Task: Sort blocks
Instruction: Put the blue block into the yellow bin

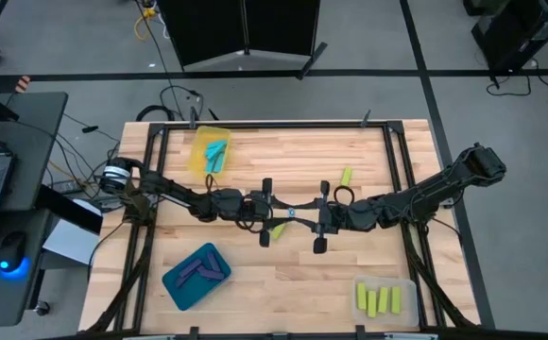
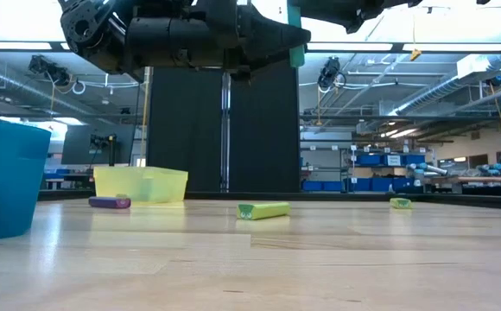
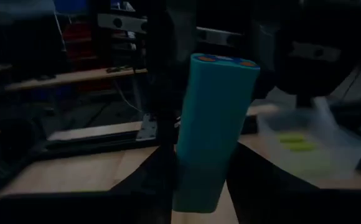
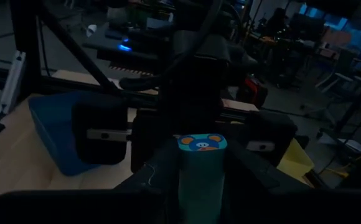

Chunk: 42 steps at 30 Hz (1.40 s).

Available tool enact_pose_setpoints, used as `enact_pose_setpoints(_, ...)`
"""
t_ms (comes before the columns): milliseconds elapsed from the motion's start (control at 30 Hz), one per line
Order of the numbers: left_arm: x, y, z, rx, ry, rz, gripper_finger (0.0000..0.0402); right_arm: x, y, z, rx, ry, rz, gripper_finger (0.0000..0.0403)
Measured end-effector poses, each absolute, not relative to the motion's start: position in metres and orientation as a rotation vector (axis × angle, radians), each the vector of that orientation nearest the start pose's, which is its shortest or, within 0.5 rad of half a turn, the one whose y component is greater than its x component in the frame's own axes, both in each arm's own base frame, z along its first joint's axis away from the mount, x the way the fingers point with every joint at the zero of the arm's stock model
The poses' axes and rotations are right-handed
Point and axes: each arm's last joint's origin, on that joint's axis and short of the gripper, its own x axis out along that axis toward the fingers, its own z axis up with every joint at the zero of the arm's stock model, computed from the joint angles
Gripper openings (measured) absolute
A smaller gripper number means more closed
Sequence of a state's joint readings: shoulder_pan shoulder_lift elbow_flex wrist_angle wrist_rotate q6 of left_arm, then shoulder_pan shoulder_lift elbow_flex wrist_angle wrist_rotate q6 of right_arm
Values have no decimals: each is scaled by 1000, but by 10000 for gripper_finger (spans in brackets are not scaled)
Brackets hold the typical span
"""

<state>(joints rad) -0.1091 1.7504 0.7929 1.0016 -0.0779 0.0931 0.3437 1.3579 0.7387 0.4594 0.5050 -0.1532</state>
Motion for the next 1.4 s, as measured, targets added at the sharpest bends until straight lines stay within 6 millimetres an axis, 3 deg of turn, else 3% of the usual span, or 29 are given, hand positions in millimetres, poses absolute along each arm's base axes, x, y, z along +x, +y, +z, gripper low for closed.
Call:
enact_pose_setpoints(233,351,-37,200,200,-10,35,119,280,74,251,-231,187,-218,117)
enact_pose_setpoints(500,347,-35,205,218,46,66,118,280,72,252,-242,179,-293,214)
enact_pose_setpoints(633,335,-33,221,247,119,91,118,277,75,260,-295,167,-361,233)
enact_pose_setpoints(833,299,-23,254,246,254,154,118,267,84,289,-377,132,-507,221)
enact_pose_setpoints(967,265,-3,262,159,451,248,118,259,87,300,-402,130,-580,197)
enact_pose_setpoints(1167,220,44,260,25,695,512,118,259,86,295,-424,173,-580,147)
enact_pose_setpoints(1400,197,111,265,-85,837,712,118,261,77,285,-405,239,-597,86)
